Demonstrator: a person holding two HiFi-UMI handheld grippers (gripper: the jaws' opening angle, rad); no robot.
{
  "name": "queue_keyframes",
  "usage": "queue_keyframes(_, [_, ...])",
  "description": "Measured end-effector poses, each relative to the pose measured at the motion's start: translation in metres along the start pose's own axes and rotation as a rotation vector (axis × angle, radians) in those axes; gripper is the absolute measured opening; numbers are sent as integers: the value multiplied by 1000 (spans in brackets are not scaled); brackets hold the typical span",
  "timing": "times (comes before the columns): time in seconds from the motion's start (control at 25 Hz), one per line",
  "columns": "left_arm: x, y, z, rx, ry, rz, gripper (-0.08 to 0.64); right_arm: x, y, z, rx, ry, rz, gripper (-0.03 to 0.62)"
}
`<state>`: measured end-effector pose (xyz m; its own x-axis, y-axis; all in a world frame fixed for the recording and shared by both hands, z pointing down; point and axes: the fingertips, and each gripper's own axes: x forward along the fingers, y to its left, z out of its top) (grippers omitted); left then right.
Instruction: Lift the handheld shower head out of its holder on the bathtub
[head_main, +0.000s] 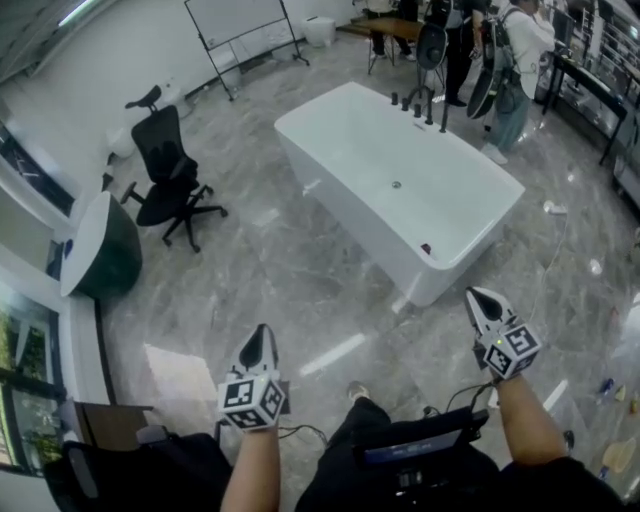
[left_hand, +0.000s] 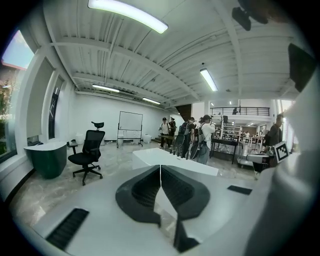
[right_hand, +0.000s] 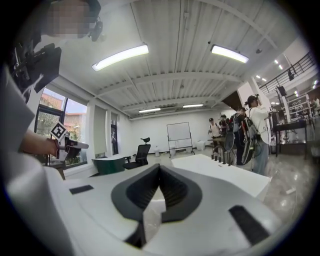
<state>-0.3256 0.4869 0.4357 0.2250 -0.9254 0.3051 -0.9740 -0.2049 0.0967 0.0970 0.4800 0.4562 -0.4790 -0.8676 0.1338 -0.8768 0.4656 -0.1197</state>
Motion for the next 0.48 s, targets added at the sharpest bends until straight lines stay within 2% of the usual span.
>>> queue_keyframes(0.28, [65, 61, 33, 4, -6, -30, 15, 84, -6, 9, 17, 15, -43, 8])
queue_keyframes(0.48, [105, 109, 44, 1, -27, -46, 15, 144, 7, 16, 52, -5, -79, 8])
